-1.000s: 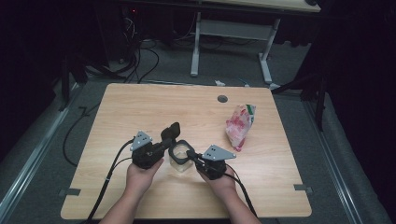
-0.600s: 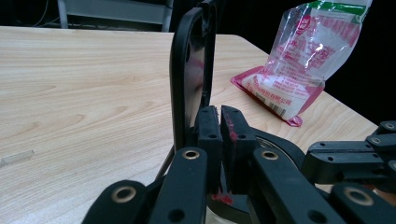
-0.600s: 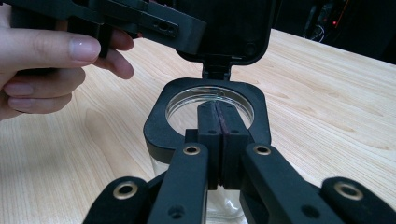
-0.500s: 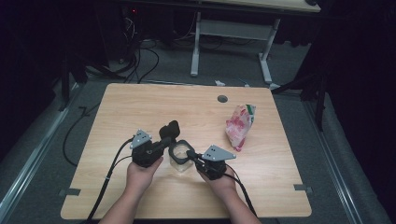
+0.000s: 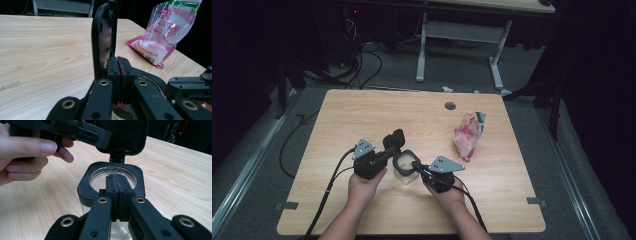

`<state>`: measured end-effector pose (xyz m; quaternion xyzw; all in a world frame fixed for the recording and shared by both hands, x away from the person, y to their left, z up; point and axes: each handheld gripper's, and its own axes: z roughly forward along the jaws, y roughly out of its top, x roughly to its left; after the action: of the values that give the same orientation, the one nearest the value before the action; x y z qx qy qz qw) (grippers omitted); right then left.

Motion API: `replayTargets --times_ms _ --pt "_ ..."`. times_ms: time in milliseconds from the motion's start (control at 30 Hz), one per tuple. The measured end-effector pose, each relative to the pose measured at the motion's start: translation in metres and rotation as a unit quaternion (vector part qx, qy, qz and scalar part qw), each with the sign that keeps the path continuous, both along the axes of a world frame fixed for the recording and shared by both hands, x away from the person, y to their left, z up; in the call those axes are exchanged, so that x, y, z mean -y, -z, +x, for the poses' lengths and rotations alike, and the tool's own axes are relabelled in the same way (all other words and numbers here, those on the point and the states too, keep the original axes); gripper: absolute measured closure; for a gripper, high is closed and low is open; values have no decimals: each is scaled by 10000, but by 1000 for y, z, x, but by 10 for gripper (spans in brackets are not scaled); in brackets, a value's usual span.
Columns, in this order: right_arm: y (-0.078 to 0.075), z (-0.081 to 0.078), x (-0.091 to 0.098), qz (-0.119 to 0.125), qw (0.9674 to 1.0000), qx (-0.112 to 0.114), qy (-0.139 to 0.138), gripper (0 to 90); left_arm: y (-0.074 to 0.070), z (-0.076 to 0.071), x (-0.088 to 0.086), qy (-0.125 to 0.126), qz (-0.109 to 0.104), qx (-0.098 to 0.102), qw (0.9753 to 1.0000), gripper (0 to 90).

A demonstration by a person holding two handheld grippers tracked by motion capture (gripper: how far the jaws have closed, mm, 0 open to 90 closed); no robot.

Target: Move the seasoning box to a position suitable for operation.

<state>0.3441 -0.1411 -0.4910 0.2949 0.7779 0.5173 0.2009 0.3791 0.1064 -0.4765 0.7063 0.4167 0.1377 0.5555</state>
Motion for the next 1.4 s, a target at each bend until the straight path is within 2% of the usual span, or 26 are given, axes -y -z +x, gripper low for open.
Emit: replayTargets --times_ms 467,700,1033,1233,1400 --pt "0 -1 -1 -86 9999 70 -36 886 -3 -7 -2 149 121 94 9998 873" --pt "-2 1 -3 -152 9998 17 -89 823 -1 -10 -3 184 207 120 9995 855" --pt "-10 5 11 13 9999 12 155 807 -3 -23 -17 326 338 272 9985 809" --pt "-9 10 26 63 9993 -54 357 799 -5 -33 -31 347 535 339 9974 766" --pt "-8 12 38 98 9986 -90 520 782 0 -39 -40 364 710 308 9963 728"
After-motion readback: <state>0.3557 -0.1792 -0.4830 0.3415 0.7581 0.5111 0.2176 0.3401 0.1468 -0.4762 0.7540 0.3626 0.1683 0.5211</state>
